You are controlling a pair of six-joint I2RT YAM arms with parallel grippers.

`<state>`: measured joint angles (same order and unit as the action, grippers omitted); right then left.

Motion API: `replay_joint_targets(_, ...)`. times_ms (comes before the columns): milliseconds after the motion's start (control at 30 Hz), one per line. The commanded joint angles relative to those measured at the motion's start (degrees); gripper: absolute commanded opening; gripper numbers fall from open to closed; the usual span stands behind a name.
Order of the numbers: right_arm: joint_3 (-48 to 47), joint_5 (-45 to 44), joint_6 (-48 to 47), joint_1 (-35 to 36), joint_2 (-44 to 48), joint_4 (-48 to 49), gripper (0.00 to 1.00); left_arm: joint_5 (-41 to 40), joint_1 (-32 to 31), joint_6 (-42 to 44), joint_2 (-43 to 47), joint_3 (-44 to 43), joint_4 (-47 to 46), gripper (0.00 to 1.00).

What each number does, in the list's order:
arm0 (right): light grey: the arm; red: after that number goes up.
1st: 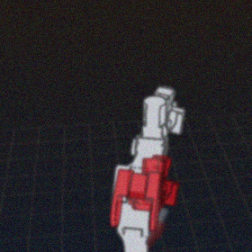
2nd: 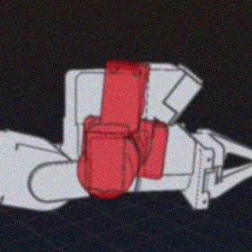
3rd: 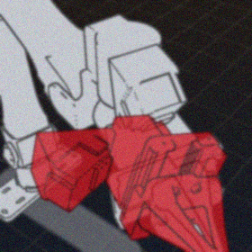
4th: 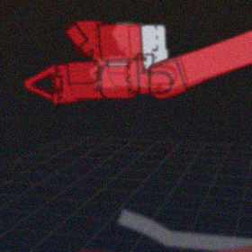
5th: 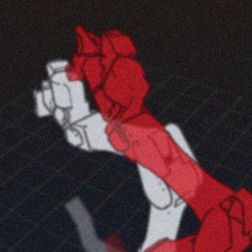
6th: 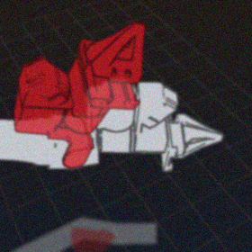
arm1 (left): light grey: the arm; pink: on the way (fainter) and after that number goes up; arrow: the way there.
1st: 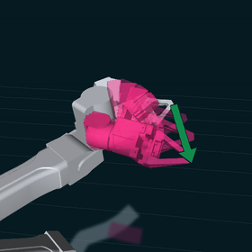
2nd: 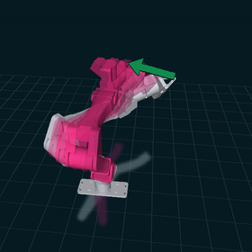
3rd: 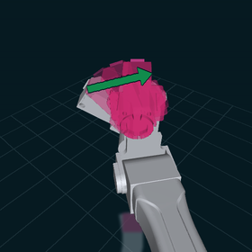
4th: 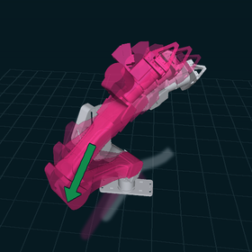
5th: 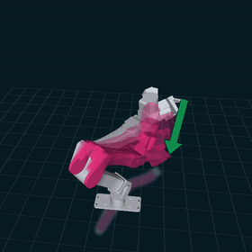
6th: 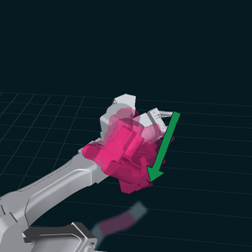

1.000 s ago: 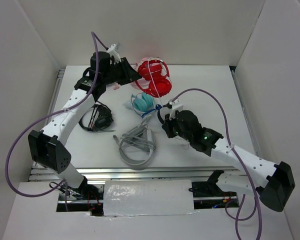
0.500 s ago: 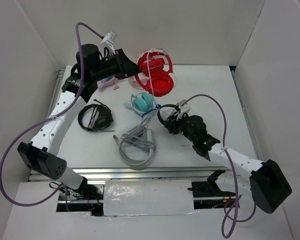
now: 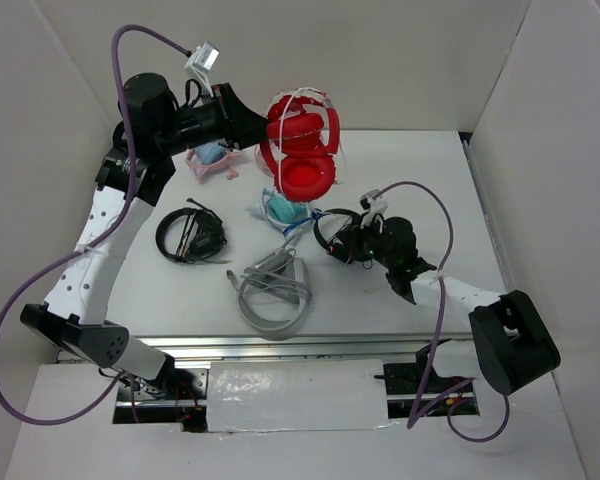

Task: Wrap the headphones

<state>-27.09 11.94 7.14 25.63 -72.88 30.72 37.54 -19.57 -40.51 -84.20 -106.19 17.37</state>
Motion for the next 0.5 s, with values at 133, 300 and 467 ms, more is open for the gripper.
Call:
replay_joint_targets(133,-3.8,8.4,6.4,-9.7,1.2,-0.2,0.0,1.4,1.9,-0.4,2.6,-2.3,-1.9,0.0)
replay_joint_targets(300,-1.2,8.8,6.0,-12.2,2.8,-0.3,0.0,1.1,4.2,-0.9,2.6,-1.3,-3.1,0.0)
replay_joint_targets(467,-5.3,4.9,5.5,-14.2,3.3,-5.2,0.0,7.6,4.4,2.9,2.6,2.2,-4.4,0.0)
